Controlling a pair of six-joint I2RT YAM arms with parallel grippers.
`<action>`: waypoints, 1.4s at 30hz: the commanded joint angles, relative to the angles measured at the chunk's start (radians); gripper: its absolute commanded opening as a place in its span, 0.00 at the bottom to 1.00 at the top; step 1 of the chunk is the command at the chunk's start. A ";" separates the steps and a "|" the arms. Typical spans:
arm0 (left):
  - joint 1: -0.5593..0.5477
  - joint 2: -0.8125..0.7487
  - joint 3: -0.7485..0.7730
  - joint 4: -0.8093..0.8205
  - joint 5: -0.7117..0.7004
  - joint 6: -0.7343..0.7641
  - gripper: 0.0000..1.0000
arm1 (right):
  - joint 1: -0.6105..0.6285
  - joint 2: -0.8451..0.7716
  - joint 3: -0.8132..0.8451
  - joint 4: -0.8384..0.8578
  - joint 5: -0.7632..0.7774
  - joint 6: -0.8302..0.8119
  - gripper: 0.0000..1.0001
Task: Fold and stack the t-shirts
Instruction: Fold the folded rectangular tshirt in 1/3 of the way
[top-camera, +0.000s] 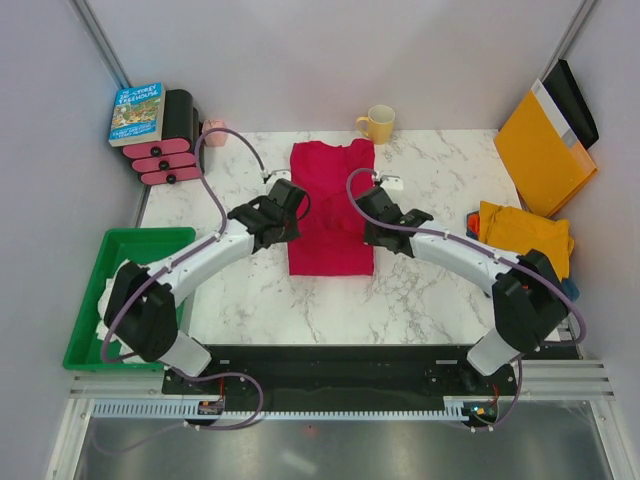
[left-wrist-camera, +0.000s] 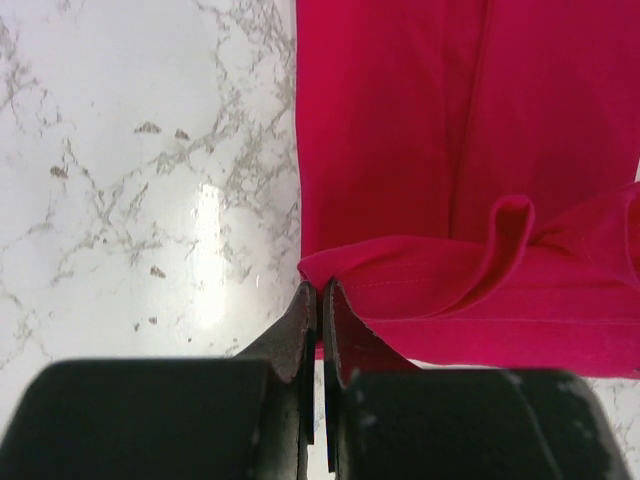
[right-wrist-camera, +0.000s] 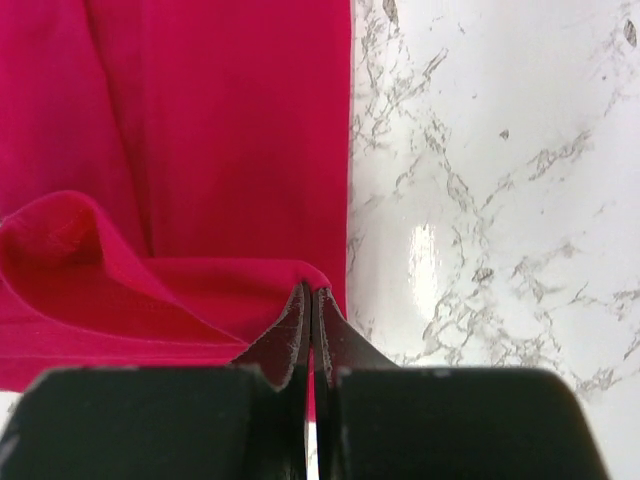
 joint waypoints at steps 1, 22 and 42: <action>0.053 0.080 0.137 0.048 0.002 0.110 0.02 | -0.047 0.080 0.103 0.043 0.001 -0.056 0.00; 0.125 0.498 0.484 0.030 0.098 0.139 0.02 | -0.166 0.485 0.462 0.045 -0.082 -0.097 0.00; 0.041 0.252 0.178 0.114 0.152 0.041 0.35 | -0.104 0.224 0.089 0.164 -0.139 -0.062 0.05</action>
